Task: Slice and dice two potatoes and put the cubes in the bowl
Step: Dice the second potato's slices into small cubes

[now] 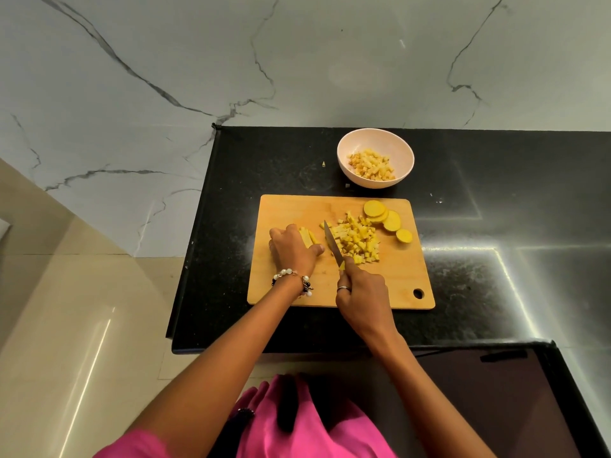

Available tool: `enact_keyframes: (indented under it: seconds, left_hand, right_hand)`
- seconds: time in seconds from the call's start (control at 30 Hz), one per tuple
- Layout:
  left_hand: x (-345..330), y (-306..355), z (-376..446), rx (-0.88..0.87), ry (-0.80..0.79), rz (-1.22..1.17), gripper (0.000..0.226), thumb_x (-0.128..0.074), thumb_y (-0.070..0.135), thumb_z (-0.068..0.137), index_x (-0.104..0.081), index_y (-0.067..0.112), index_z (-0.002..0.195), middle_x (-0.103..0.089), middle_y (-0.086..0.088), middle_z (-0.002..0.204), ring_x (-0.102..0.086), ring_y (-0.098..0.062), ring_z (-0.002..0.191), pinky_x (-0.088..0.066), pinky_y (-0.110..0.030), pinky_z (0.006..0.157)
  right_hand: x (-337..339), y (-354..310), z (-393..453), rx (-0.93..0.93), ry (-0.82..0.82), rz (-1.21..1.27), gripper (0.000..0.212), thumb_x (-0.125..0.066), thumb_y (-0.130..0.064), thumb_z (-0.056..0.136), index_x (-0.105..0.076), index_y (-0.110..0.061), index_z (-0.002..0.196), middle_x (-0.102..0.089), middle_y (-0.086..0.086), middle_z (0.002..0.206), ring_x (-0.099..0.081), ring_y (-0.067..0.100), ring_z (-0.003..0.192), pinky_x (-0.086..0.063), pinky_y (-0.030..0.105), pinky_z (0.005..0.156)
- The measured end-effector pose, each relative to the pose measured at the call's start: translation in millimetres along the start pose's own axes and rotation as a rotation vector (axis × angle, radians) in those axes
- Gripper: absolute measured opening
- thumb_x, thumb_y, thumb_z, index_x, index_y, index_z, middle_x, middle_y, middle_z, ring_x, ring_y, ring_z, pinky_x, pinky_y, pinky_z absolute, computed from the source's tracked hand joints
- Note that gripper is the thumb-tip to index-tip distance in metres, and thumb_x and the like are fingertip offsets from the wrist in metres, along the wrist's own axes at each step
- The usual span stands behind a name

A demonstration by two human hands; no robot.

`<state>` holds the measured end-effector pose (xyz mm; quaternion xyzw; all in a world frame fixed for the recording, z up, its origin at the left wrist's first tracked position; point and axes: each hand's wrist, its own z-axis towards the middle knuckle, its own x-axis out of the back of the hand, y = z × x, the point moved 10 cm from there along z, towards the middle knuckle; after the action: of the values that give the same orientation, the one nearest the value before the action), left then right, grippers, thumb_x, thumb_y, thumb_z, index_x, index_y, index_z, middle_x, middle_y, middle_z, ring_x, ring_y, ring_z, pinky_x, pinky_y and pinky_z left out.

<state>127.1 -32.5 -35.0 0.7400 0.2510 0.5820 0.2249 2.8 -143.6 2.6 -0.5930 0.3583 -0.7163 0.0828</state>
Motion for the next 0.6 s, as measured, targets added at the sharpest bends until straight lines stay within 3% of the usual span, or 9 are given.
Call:
enact_keyframes:
  seconds: [0.13,0.27,0.37,0.47,0.6]
  left_hand:
    - [-6,1,2,0.005,-0.057,0.021,0.080,-0.083,0.040,0.064,-0.048,0.011,0.130,-0.041,-0.013,0.127,-0.046,-0.031,0.114,-0.038,-0.035,0.099]
    - [-7,2,3,0.052,0.000,-0.029,0.069,-0.076,0.049,0.071,-0.052,0.009,0.121,-0.041,-0.013,0.125,-0.045,-0.032,0.112,-0.041,-0.037,0.092]
    - [-7,4,3,0.058,0.053,0.029,0.054,-0.075,0.036,0.077,-0.051,0.007,0.116,-0.041,-0.014,0.126,-0.044,-0.032,0.112,-0.041,-0.034,0.084]
    - [-7,8,5,0.035,0.076,0.053,0.041,-0.071,0.022,0.082,-0.052,0.008,0.116,-0.043,-0.014,0.125,-0.042,-0.032,0.114,-0.040,-0.033,0.087]
    - [-9,11,16,-0.073,0.031,0.058,0.052,-0.072,0.016,0.081,-0.051,0.012,0.128,-0.048,-0.010,0.126,-0.043,-0.029,0.117,-0.040,-0.032,0.093]
  right_hand:
    - [5,8,0,-0.023,0.008,0.033,0.044,-0.044,-0.014,0.095,-0.044,-0.005,0.138,-0.070,0.018,0.087,-0.062,0.033,0.076,-0.043,0.040,0.063]
    - [6,11,-2,-0.026,0.020,0.052,0.043,-0.046,-0.014,0.095,-0.046,-0.005,0.137,-0.070,0.017,0.088,-0.063,0.032,0.076,-0.046,0.041,0.064]
    - [9,12,-2,-0.026,0.037,0.070,0.042,-0.046,-0.014,0.095,-0.047,-0.004,0.136,-0.071,0.016,0.087,-0.063,0.030,0.073,-0.048,0.041,0.064]
    - [10,13,-2,-0.027,0.042,0.080,0.042,-0.047,-0.014,0.095,-0.047,-0.004,0.136,-0.071,0.015,0.084,-0.062,0.028,0.070,-0.046,0.039,0.061]
    - [8,15,-2,-0.032,0.021,0.077,0.042,-0.047,-0.016,0.096,-0.046,-0.007,0.137,-0.071,0.014,0.086,-0.060,0.024,0.069,-0.040,0.033,0.059]
